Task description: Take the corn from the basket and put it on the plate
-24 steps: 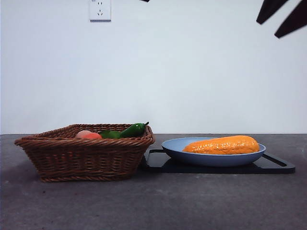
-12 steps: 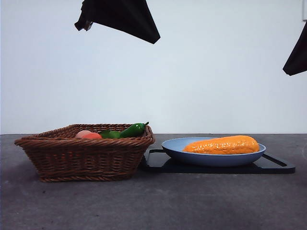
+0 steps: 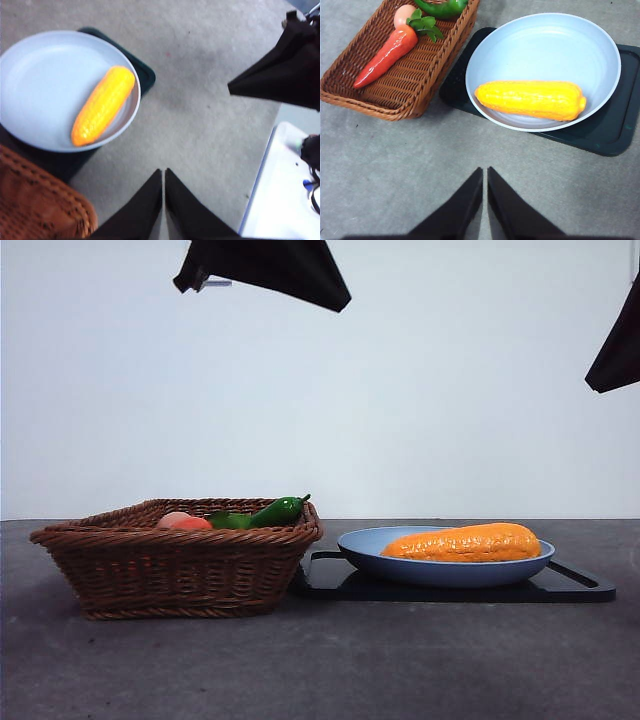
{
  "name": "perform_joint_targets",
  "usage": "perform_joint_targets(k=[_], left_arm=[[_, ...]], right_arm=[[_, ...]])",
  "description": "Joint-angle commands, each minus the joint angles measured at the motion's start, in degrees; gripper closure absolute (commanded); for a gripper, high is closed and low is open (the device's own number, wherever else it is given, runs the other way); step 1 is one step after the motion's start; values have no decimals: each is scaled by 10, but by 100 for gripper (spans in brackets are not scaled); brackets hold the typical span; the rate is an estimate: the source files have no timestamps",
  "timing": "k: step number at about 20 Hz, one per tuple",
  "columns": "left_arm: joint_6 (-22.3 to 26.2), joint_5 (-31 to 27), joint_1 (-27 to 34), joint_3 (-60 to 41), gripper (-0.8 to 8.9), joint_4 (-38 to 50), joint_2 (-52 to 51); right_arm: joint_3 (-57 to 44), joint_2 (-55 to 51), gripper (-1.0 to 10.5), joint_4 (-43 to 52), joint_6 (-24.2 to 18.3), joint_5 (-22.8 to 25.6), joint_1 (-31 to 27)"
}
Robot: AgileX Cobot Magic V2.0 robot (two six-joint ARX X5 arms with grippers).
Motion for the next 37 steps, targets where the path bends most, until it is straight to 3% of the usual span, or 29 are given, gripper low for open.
perform_joint_targets(k=[1, 4, 8, 14, 17, 21, 28, 37], left_arm=[[5, 1, -4, 7, 806, 22, 7], [48, -22, 19, 7, 806, 39, -7], [92, -58, 96, -21, 806, 56, -86], [92, -58, 274, -219, 806, 236, -315], [93, -60, 358, -306, 806, 237, -424], [93, -63, 421, -427, 806, 238, -554], [83, -90, 443, -601, 806, 227, -711], [70, -90, 444, -670, 806, 177, -771]], right_arm=[[3, 3, 945, 6, 9, 1, 3], [3, 3, 945, 6, 9, 1, 3], [3, 3, 945, 6, 9, 1, 3], [3, 3, 945, 6, 9, 1, 3], [3, 3, 945, 6, 9, 1, 3], [3, 3, 945, 6, 9, 1, 3], [3, 3, 945, 6, 9, 1, 3], [3, 3, 945, 6, 9, 1, 3]])
